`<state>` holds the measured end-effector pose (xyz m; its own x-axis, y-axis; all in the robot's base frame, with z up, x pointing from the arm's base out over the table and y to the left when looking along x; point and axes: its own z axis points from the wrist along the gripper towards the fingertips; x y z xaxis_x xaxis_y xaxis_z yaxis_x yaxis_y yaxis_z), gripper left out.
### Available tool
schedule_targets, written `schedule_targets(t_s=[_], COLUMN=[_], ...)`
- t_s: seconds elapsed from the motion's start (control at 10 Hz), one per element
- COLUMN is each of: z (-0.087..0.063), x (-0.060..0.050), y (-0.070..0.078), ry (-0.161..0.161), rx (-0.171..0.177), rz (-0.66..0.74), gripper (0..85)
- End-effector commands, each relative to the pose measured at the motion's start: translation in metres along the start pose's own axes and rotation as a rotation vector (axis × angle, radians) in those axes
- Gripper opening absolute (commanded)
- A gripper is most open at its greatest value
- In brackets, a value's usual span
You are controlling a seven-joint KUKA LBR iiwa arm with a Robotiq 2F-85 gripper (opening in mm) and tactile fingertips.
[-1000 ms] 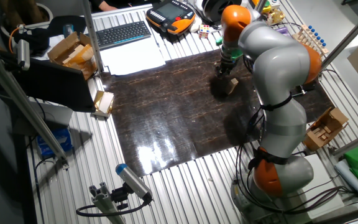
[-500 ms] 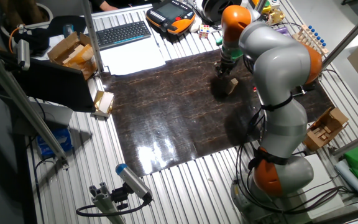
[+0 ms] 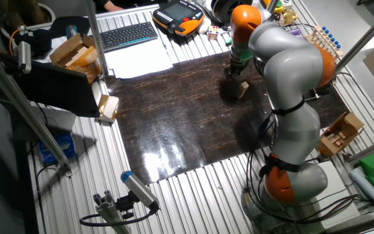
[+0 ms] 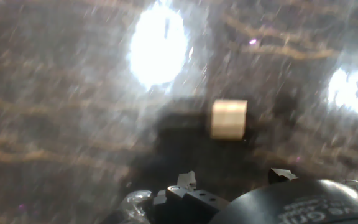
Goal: Stack the blocks in a vertical line of five
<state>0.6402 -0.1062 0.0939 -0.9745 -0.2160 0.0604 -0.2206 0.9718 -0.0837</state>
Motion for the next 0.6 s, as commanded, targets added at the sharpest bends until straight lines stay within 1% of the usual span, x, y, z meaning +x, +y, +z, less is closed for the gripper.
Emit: schedule_targets(t_s=[0.0, 0.1, 0.2, 0.5], z=[0.002, 0.006, 0.011, 0.027], x=[-0.007, -0.013, -0.016, -0.021], y=[-0.002, -0.001, 0.000, -0.001], ry=[-0.012, -0.029, -0.039, -0.051], rx=[0.003, 0.005, 0.007, -0.009], rz=[0.000, 0.006, 0.009, 0.004], gripper=[63.0, 63.7, 64.3, 64.0])
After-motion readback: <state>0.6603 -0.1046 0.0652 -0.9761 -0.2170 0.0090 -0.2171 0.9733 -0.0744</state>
